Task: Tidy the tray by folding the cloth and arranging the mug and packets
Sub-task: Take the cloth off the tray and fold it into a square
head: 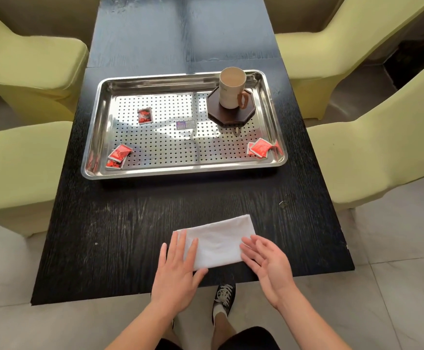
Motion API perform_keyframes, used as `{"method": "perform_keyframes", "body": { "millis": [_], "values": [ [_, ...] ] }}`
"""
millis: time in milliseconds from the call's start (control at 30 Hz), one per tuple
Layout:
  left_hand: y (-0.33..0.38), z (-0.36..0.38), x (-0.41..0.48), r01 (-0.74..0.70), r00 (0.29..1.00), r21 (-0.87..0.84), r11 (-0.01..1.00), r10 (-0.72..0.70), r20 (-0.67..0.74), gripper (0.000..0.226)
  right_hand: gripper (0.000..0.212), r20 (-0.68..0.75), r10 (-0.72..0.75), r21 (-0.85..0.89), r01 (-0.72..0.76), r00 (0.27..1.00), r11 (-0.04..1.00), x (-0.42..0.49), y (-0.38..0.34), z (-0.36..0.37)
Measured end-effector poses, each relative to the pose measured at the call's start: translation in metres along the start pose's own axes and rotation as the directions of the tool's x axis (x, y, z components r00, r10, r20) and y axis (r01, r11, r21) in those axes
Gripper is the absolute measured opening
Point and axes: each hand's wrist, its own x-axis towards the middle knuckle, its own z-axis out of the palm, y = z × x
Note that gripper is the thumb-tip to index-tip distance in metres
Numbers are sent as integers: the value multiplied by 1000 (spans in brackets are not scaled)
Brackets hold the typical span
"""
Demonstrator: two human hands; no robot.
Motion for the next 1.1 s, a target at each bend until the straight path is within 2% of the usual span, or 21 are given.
{"method": "perform_keyframes", "body": {
  "millis": [67, 100, 167, 267, 400, 467, 567, 633, 700, 767, 833, 900, 967, 1033, 1100],
  "values": [
    [4, -2, -9, 121, 986, -249, 961, -146, -84, 65, 25, 17, 3, -36, -3, 1000, 999, -2, 3, 3],
    [6, -4, -12, 208, 961, -374, 904, -260, -94, 61, 24, 14, 8, -46, -8, 1000, 999, -3, 3, 3],
    [11, -7, -14, 380, 884, -570, 729, -467, -7, 53, 24, 1, 21, -41, -20, 1000, 999, -3, 2, 1],
    [16, -13, -6, 534, 785, -662, 527, -600, 156, 51, 25, 28, 8, -61, -6, 1000, 998, -4, -3, 0],
    [16, -15, 6, 636, 706, -654, 410, -652, 278, 46, 26, 52, -5, -55, 8, 999, 998, -6, -5, 5],
    [13, -15, 10, 661, 665, -669, 341, -678, 312, 35, 27, 51, 3, -18, -2, 999, 1000, -5, -7, 10],
    [8, -13, 17, 661, 646, -702, 264, -676, 355, 23, 31, 123, 8, 30, -12, 992, 999, 3, -17, 27],
    [6, -14, 21, 680, 630, -687, 254, -683, 370, 23, 35, 160, 25, 36, -31, 987, 999, 13, -26, 40],
    [4, -18, 23, 689, 625, -671, 274, -693, 359, 22, 38, 131, 52, 41, -58, 990, 998, 25, -35, 47],
    [1, -21, 24, 662, 651, -689, 295, -683, 333, 21, 41, 69, 81, 89, -88, 994, 992, 37, -41, 42],
    [-2, -25, 25, 616, 673, -741, 266, -666, 320, 18, 41, 47, 89, 124, -94, 995, 988, 40, -45, 35],
    [-6, -30, 28, 557, 679, -812, 173, -658, 325, 10, 41, 74, 73, 108, -81, 995, 991, 36, -44, 32],
    [-11, -33, 30, 517, 666, -856, 19, -637, 387, 3, 39, 98, 67, 82, -75, 993, 994, 28, -37, 33],
    [-14, -35, 31, 508, 639, -845, -167, -585, 499, 14, 35, 79, 68, 75, -74, 995, 994, 21, -29, 35],
    [-16, -38, 31, 509, 625, -815, -278, -532, 571, 19, 32, 68, 62, 95, -68, 996, 993, 16, -21, 38]
  ]
}}
